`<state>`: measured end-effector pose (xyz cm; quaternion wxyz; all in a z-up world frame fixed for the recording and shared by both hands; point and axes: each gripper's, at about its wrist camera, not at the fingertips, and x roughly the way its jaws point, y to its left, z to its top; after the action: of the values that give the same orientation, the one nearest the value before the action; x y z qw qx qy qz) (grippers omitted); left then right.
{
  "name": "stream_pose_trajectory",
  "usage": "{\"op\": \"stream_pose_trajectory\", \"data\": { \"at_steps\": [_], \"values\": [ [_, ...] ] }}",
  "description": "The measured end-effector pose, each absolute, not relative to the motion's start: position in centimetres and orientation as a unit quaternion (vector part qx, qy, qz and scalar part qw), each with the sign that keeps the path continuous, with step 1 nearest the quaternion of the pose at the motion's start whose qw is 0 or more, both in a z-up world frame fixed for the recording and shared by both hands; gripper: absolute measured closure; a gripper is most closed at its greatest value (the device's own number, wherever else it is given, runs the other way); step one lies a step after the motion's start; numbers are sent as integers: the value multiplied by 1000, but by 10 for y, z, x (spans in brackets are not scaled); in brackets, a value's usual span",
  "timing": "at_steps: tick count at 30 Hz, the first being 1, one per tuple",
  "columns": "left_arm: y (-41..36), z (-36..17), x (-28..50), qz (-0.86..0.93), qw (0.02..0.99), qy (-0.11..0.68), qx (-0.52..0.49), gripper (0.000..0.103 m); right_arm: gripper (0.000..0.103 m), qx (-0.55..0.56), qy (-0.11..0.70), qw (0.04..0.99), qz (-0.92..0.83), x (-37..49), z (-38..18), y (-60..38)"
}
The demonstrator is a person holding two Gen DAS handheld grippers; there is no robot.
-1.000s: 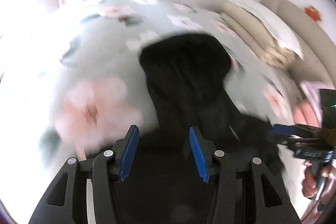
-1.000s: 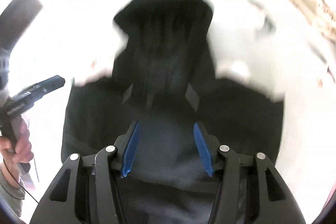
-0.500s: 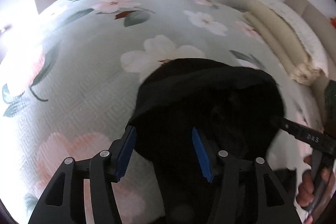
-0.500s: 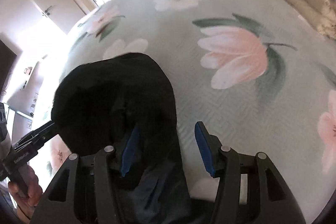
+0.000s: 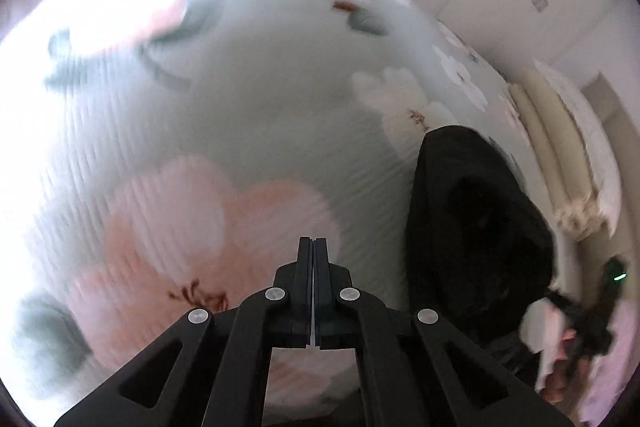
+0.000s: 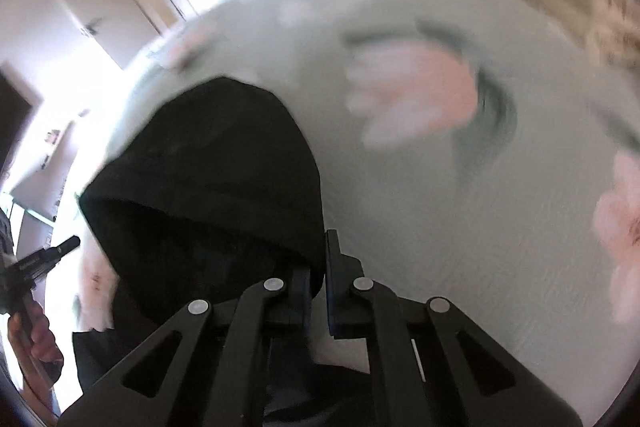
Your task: Fold large clothes
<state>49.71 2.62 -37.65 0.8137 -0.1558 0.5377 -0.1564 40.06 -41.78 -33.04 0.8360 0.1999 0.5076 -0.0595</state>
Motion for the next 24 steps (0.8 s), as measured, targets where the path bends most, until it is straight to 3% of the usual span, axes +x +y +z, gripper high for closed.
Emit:
{"op": "stream_pose_trajectory", "data": {
  "at_steps": [6, 9, 11, 13, 15, 18, 22, 24],
  "values": [
    [-11, -326, 493, -236, 837, 479, -119, 100, 92, 183, 548, 815, -50, 411, -357, -412],
    [-44, -295, 503, -284, 836, 457, -103, 90, 87, 185, 537, 822, -43, 406, -336, -414],
    [-77, -277, 508, -316, 838, 439, -75, 69, 77, 189, 517, 834, -33, 400, -313, -415],
    [-102, -271, 514, -329, 838, 431, -54, 57, 45, 183, 480, 858, -27, 398, -281, -412],
    [-127, -274, 524, -343, 832, 434, -39, 56, 40, 174, 452, 874, -22, 405, -261, -406],
    [-144, -302, 537, -349, 813, 465, -41, 57, 40, 157, 442, 883, -23, 437, -249, -392],
    [-138, -369, 536, -317, 770, 554, -10, 67, 40, 185, 440, 878, -24, 476, -264, -383],
    [-129, -395, 522, -328, 762, 557, 7, 65, 40, 173, 458, 871, -29, 490, -285, -376]
  ]
}}
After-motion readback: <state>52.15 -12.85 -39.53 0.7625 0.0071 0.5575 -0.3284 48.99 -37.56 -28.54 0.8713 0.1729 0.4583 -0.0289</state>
